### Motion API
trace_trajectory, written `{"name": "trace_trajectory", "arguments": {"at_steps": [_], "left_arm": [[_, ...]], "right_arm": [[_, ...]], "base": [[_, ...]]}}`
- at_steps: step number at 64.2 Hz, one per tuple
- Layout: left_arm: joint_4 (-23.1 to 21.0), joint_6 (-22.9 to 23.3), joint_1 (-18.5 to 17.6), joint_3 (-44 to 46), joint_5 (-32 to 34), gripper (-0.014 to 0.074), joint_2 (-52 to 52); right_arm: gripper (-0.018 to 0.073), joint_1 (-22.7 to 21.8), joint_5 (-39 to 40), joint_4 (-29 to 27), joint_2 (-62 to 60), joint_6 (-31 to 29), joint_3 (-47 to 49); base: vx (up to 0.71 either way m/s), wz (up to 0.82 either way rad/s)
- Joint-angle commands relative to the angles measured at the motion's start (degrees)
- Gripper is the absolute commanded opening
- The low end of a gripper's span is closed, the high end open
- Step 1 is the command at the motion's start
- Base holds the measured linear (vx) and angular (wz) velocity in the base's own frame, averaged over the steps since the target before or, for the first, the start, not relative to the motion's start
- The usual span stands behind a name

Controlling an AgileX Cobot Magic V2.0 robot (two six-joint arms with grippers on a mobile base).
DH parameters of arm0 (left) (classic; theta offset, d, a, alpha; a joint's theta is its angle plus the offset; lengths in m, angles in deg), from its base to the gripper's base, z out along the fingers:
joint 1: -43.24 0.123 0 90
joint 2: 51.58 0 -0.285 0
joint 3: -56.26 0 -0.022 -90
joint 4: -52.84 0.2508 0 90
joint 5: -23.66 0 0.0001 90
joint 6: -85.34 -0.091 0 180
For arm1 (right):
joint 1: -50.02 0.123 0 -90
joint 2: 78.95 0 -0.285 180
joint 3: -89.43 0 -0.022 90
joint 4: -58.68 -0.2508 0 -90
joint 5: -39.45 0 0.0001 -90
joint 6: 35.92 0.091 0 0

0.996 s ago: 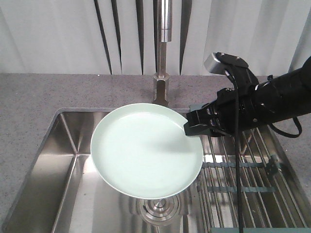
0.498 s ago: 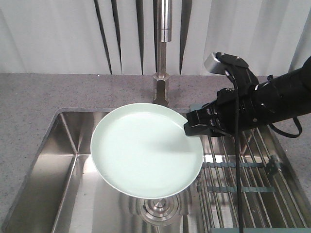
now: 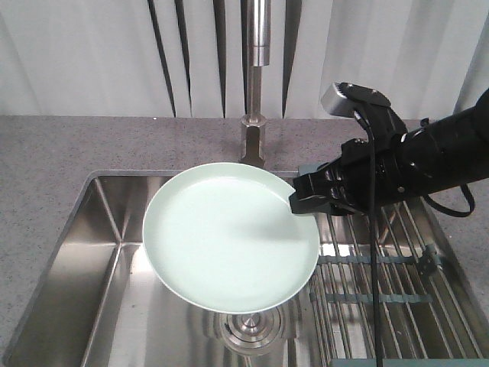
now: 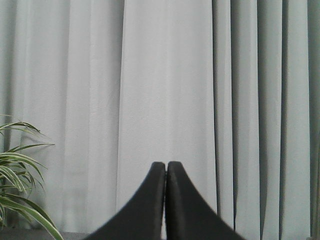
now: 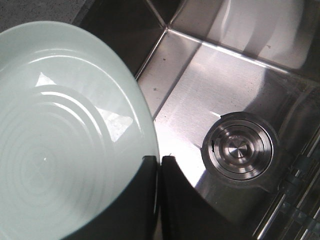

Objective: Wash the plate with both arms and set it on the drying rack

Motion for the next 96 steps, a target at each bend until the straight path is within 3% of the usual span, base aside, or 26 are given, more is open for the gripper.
{"name": "trace_trajectory", "arguments": {"at_steps": [1,12,30,58,68,82,89,96], "left_arm": [[-0.1,0.31,0.06,7.2,-1.97,-0.0007,-6.73],[-0.1,0.31,0.06,14.31,-9.09,-0.0007,-16.47],[-0.1,0.31,0.06,14.84,-15.19,-0.0007,-30.66],[-0.15,0.49,0.06,15.05,-15.43,0.0015,-46.32],[-0.15,0.28,0.06,17.69,-17.04,0.014,-51.7],[-1.04,-4.99,0.0,22.49,-19.2,0.0465,-57.06],[-4.93,-11.7,0.0,24.27,-20.02,0.0574,-58.69],[-12.6,-21.79,0.0,26.23,-21.22,0.0619,-60.38]], "right_arm": [[-0.0007,-0.23,1.26,-2.54,-2.09,-0.6,1.31],[-0.0007,-0.23,1.26,-2.54,-2.09,-0.6,1.31],[-0.0007,-0.23,1.26,-2.54,-2.09,-0.6,1.31],[-0.0007,-0.23,1.26,-2.54,-2.09,-0.6,1.31],[-0.0007,-0.23,1.26,-2.54,-2.09,-0.6,1.31],[-0.0007,-0.23,1.26,-2.54,-2.09,-0.6,1.31],[-0.0007,-0.23,1.26,-2.54,-2.09,-0.6,1.31],[-0.0007,-0.23,1.21,-2.54,-2.09,-0.6,1.31]], "base": [[0.0,0.0],[0.0,0.0],[0.0,0.0],[0.0,0.0],[0.0,0.0],[0.0,0.0],[0.0,0.0],[0.0,0.0]]}}
